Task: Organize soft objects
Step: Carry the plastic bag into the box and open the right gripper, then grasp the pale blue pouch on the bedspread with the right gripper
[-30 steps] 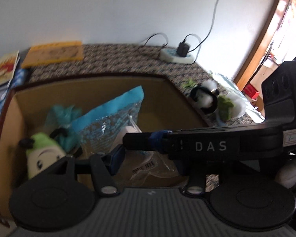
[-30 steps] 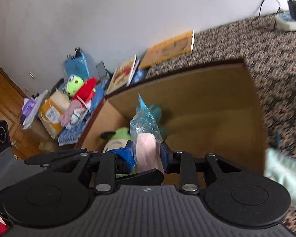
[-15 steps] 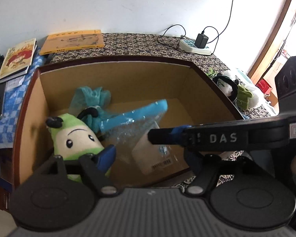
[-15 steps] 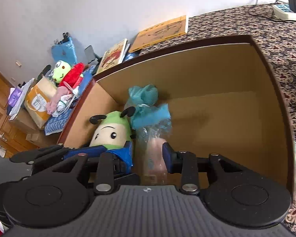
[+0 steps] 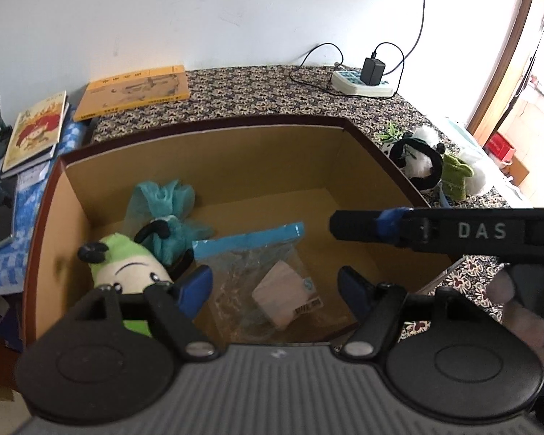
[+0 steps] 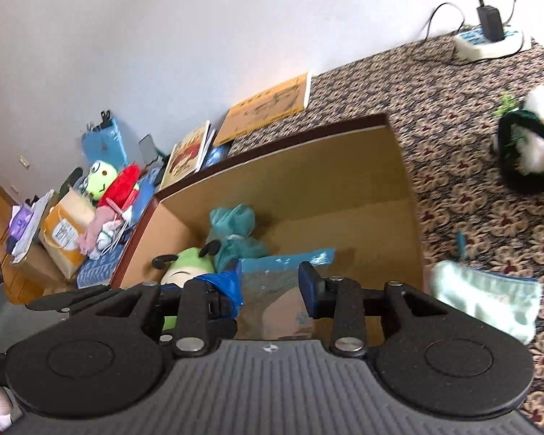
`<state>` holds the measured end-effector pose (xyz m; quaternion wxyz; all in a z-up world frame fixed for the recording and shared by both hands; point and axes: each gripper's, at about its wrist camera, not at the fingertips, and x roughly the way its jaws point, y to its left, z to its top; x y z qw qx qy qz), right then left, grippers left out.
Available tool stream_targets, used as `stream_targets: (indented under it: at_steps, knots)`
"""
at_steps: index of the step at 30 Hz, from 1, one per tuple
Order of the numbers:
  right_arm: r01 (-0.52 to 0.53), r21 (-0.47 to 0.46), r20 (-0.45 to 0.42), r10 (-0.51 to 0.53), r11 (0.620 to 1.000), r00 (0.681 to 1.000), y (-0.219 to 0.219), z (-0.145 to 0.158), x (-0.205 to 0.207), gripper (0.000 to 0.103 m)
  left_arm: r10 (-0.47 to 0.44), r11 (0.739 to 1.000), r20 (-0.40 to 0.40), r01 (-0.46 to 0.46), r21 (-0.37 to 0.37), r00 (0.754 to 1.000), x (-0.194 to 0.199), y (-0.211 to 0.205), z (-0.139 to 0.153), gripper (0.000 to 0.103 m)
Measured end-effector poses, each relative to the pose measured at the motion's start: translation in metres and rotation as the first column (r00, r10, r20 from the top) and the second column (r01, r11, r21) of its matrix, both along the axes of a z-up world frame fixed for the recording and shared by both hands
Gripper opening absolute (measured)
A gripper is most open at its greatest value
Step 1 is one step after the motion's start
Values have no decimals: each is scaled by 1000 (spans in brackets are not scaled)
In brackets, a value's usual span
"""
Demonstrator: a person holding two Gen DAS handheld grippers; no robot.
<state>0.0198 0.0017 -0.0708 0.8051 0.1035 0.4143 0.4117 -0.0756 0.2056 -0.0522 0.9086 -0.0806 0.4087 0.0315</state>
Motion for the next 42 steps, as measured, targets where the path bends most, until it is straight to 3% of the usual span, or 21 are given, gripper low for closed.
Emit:
stream_targets:
  at_steps: [8,32,37,42]
  knots:
    - [28,-7,66,-27,1000,997,-26,7,3,18,25,994,-23,-22,104,999,19,-34,7,76]
    - [27,3,100,-27,1000,995,-106,10,49,18,69,979,1,-68,191,998,66,-116,22,78]
    - [49,-25,90,-46,998,995,-125,1,65,18,16,984,55,-26,175,998,68,-139,30,78]
    - [69,-65,42,-67,995,997,-148,-18,80,18,-118,983,112,100,152,987,64,-175,33,77]
